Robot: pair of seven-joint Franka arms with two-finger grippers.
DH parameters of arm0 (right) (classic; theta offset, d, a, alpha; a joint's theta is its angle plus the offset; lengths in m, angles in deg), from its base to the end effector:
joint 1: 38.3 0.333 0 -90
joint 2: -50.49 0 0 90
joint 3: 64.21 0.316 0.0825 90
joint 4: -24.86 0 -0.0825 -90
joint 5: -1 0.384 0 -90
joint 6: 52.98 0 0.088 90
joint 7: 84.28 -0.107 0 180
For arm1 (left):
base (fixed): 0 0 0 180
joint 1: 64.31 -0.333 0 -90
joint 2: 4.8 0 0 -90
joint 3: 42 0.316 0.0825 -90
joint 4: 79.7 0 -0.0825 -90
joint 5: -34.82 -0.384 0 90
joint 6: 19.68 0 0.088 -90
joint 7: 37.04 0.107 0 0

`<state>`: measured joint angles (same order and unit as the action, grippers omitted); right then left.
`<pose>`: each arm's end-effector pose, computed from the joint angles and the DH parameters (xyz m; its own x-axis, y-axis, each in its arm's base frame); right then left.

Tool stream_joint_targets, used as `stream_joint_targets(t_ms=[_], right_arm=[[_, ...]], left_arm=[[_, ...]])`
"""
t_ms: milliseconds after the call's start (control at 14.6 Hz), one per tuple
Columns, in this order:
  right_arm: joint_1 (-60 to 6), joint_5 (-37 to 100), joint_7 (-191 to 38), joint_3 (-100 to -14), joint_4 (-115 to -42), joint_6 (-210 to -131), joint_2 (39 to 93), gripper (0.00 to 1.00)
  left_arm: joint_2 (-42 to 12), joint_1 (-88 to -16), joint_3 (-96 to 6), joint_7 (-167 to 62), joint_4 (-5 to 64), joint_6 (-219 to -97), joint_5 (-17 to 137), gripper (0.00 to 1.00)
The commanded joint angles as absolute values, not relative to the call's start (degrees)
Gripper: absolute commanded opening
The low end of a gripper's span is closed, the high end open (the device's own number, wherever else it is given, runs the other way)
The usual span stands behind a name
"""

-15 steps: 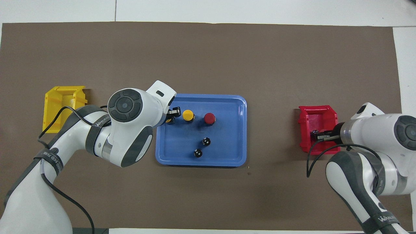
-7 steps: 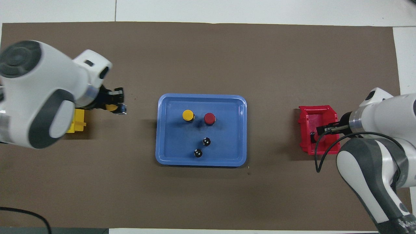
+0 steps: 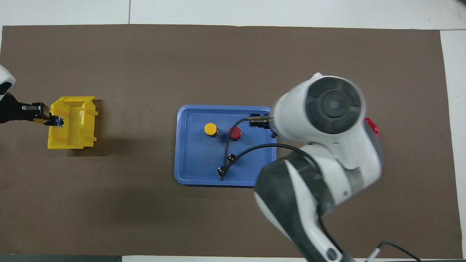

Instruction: Sort red and yellow buttons by color

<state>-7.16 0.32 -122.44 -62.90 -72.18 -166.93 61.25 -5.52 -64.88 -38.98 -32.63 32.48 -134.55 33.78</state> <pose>0.5324 0.3365 0.4923 0.9912 -0.0982 0.0886 -0.0930 -0.9938 -0.0607 0.5628 0.0363 0.4706 0.9992 -0.0220 0.0329 -0.0213 -0.9996 -0.0200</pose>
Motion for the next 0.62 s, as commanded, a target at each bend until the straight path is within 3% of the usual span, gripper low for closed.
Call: stream_joint_targets(t_ms=[0,206,549], right_arm=[[-2.9,-1.62,-129.61,-63.42,-60.06,-167.66,76.3,0.71],[-2.62,-4.45,-129.98,-63.42,-63.54,-174.17,77.21,0.71],[-2.44,-4.45,-129.89,-63.42,-65.76,-174.01,76.85,0.71]], left_arm=[[-4.63,-65.36,-39.8,-32.12,39.46,-142.18,32.36,0.01],[-4.89,-67.11,-39.8,-29.24,42.9,-144.13,32.27,0.01],[-6.2,-68.26,-39.89,-28.69,50.28,-155.45,32.27,0.02]])
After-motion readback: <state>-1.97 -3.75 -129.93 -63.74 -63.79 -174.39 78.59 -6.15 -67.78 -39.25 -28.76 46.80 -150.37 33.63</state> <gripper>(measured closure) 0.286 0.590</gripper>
